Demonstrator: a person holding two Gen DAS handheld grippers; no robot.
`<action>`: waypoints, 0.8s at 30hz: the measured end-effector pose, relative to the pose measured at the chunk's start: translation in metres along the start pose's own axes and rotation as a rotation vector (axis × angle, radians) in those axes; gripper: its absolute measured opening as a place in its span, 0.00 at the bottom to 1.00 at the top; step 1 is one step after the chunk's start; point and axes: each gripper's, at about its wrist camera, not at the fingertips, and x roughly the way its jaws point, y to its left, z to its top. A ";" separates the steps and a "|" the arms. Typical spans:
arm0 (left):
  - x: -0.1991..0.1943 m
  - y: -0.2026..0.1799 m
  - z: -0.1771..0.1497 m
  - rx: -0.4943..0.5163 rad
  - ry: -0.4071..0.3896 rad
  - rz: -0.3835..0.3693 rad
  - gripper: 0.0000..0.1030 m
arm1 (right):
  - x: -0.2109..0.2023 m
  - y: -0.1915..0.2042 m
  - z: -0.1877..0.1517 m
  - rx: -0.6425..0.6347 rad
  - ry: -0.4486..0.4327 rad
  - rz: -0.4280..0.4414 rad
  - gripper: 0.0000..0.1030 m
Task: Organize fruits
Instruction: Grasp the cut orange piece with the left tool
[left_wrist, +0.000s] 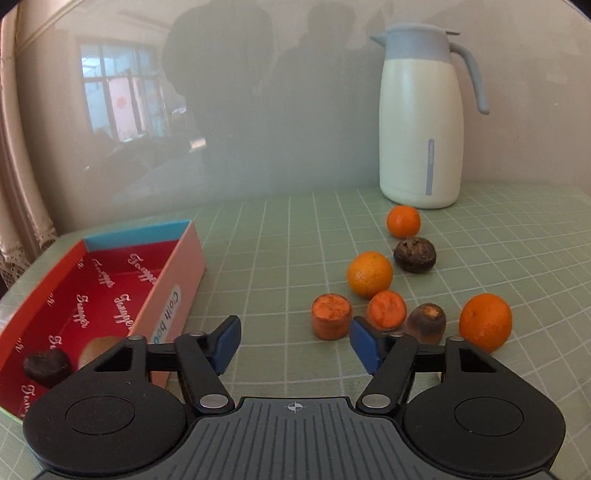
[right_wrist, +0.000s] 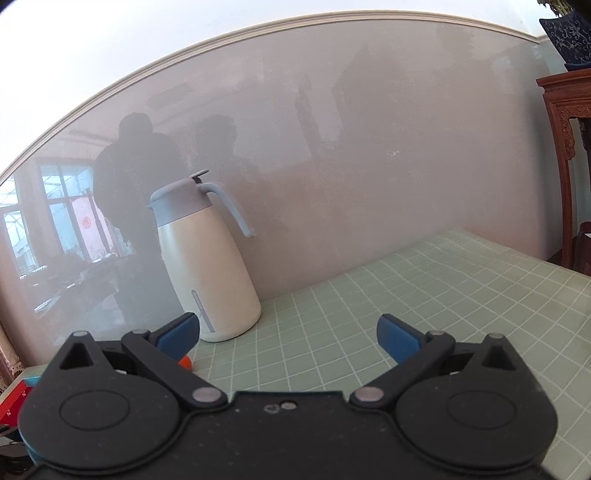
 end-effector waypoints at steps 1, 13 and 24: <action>0.004 0.000 0.000 -0.002 0.006 -0.001 0.63 | -0.001 0.001 0.000 -0.005 -0.002 0.003 1.00; 0.032 -0.011 0.007 -0.011 0.063 -0.072 0.40 | -0.002 0.010 0.000 -0.047 0.002 0.046 1.00; 0.042 -0.017 0.010 -0.035 0.089 -0.087 0.29 | -0.010 -0.003 0.006 -0.101 -0.090 -0.198 1.00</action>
